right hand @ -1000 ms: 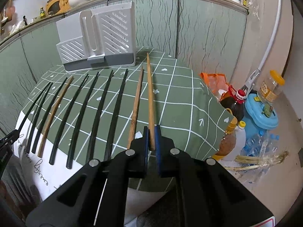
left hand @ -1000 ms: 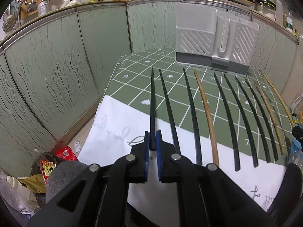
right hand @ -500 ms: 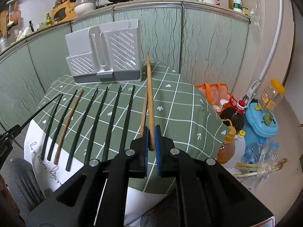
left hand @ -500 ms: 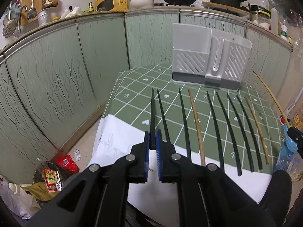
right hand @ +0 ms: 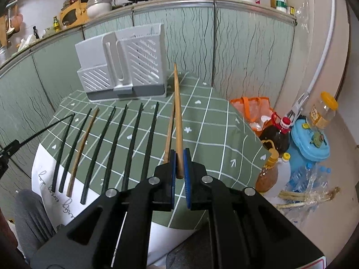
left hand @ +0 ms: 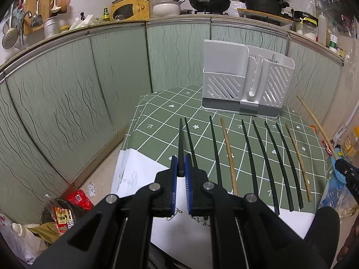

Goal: Organize utensils
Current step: 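Lift the black chopstick with the left tool while the right tool lifts the wooden chopstick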

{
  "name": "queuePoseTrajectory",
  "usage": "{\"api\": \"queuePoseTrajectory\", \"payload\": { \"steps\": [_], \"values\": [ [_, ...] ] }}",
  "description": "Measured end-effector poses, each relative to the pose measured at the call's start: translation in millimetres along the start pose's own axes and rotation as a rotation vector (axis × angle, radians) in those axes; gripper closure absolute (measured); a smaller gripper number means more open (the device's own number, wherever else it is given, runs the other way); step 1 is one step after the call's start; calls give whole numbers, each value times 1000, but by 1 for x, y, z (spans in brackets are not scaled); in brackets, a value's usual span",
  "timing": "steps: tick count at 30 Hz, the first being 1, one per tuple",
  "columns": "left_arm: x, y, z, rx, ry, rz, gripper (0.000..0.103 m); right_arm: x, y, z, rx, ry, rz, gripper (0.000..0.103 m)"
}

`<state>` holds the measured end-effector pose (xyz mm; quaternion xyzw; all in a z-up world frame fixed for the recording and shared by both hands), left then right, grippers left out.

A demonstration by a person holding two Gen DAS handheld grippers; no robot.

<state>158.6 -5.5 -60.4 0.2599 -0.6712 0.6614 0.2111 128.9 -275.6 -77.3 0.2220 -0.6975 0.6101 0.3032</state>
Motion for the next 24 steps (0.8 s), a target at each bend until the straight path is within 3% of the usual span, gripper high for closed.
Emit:
{"api": "queuePoseTrajectory", "payload": {
  "steps": [24],
  "values": [
    [4,-7,0,-6,10,12,95,-2,1,-4,3,-24,-21,97]
  ]
}}
Point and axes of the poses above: each gripper's, at about its wrist camera, not at the fingertips, and x roughly against the way its jaws point, z to its right, y to its underside, the point moved 10 cm from there along -x, roughly the way its jaws point
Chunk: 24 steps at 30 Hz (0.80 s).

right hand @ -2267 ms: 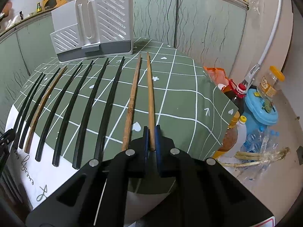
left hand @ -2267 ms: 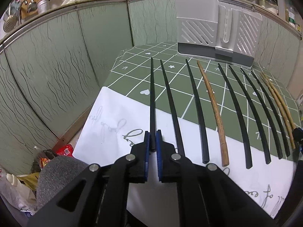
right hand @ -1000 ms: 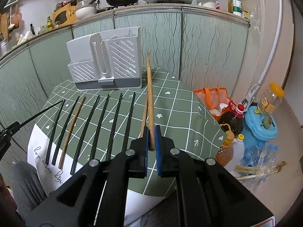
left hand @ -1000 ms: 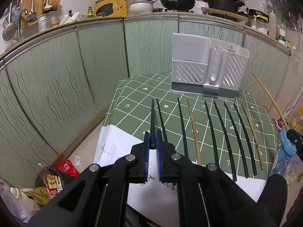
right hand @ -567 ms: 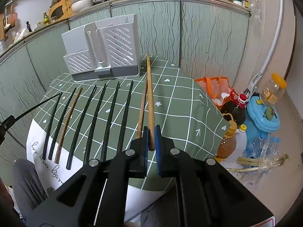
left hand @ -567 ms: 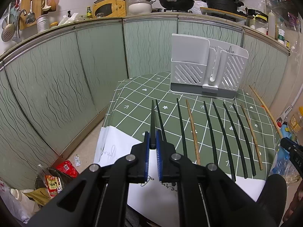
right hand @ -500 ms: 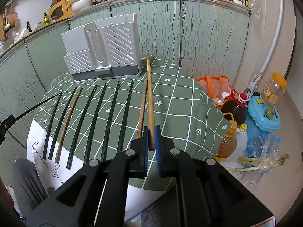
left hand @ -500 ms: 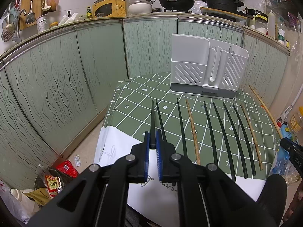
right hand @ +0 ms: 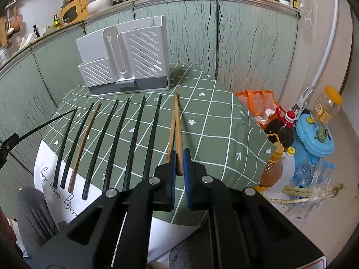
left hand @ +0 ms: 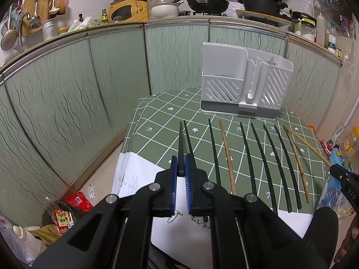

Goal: Organize utensils
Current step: 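Lift the black chopstick with the left tool while the right tool lifts the wooden chopstick, then carry the black chopstick into the holder with the left tool while the right tool carries the wooden one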

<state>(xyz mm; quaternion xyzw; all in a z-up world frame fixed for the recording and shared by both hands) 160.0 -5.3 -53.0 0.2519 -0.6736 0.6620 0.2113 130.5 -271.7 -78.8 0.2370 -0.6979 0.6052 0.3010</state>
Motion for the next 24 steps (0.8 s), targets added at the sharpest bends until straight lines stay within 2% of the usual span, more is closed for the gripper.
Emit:
{"api": "queuePoseTrajectory", "payload": {
  "steps": [24],
  "values": [
    [25,-71,-7,-22,14,114,95,31,-82,-14,34,-42,143,97]
  ]
}}
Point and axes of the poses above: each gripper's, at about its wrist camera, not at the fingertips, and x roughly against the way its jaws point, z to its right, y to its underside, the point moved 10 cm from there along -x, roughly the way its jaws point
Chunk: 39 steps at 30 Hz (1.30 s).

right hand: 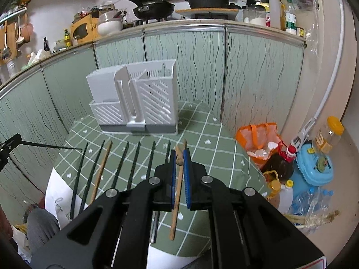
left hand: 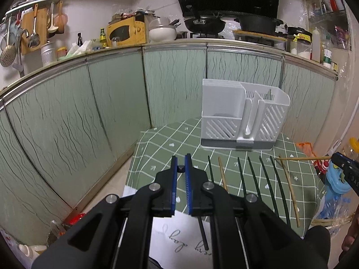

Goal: Organize utensils
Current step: 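Carry the black chopstick into the holder with the left tool while the right tool carries the wooden one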

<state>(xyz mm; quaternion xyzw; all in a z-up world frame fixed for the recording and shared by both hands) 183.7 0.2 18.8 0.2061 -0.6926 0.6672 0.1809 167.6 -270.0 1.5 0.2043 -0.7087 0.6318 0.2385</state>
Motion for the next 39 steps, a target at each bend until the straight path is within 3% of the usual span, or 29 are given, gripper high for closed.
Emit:
{"api": "queuePoseTrajectory", "payload": {
  "steps": [19,31,39],
  "values": [
    [-1,-43,-3,-3,47,41,95,1,-59,-18,13,-71,71,97],
    [12,-81,-4,10,211,17,95,24,-89,-16,33,-109,61,97],
    [18,-115,12,-32,317,3,95,41,-113,-14,59,-139,51,97]
  ]
}}
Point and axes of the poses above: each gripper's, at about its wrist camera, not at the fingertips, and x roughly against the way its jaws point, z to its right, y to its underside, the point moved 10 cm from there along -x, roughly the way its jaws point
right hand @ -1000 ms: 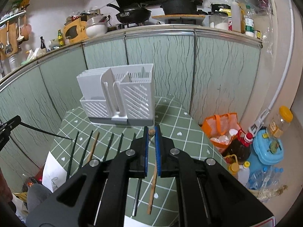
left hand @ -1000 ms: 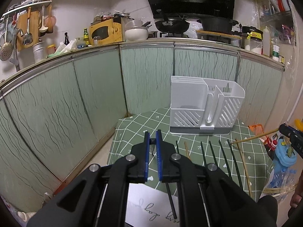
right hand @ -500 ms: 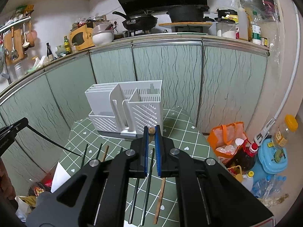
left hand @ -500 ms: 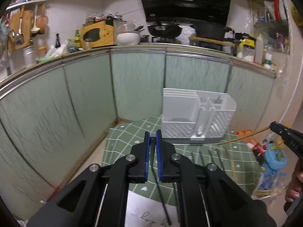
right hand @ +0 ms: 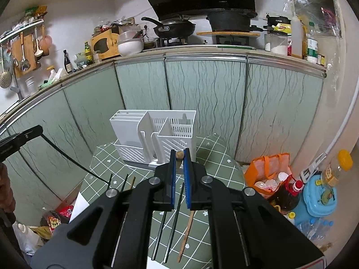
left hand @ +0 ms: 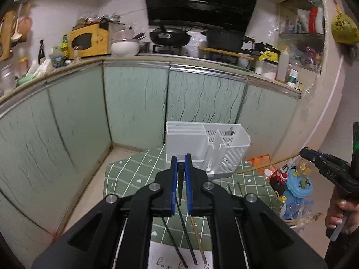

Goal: Organize utensils
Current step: 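Carry the black chopstick into the holder with the left tool while the right tool carries the wooden one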

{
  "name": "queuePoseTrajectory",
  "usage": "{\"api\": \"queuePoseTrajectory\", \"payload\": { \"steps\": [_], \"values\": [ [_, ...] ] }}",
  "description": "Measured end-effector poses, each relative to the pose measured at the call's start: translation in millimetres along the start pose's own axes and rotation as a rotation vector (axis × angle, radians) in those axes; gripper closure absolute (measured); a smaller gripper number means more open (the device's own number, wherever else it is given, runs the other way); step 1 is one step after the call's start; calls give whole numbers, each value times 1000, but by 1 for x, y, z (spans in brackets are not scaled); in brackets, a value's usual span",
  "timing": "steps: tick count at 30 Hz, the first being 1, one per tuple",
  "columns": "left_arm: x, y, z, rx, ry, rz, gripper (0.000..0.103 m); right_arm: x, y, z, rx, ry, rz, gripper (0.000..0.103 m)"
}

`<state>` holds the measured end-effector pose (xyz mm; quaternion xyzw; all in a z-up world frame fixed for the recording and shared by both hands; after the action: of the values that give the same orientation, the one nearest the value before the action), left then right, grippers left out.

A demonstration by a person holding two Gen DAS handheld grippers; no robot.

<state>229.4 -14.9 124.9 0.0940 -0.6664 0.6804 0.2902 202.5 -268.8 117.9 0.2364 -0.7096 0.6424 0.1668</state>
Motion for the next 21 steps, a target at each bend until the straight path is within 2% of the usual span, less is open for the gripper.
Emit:
{"api": "queuePoseTrajectory", "payload": {
  "steps": [13,21],
  "values": [
    [-3,-55,48,-81,99,35,95,20,-46,5,59,1,11,97],
    [-13,-98,85,-135,160,72,95,25,-85,7,85,-34,34,97]
  ]
}}
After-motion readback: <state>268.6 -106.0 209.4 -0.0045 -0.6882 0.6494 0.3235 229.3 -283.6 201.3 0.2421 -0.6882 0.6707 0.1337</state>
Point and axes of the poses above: each gripper's, at about its wrist camera, not at the fingertips, and x roughly against the way its jaws point, z to its right, y to its underside, the point moved 10 cm from there along -x, roughly the way its jaws point
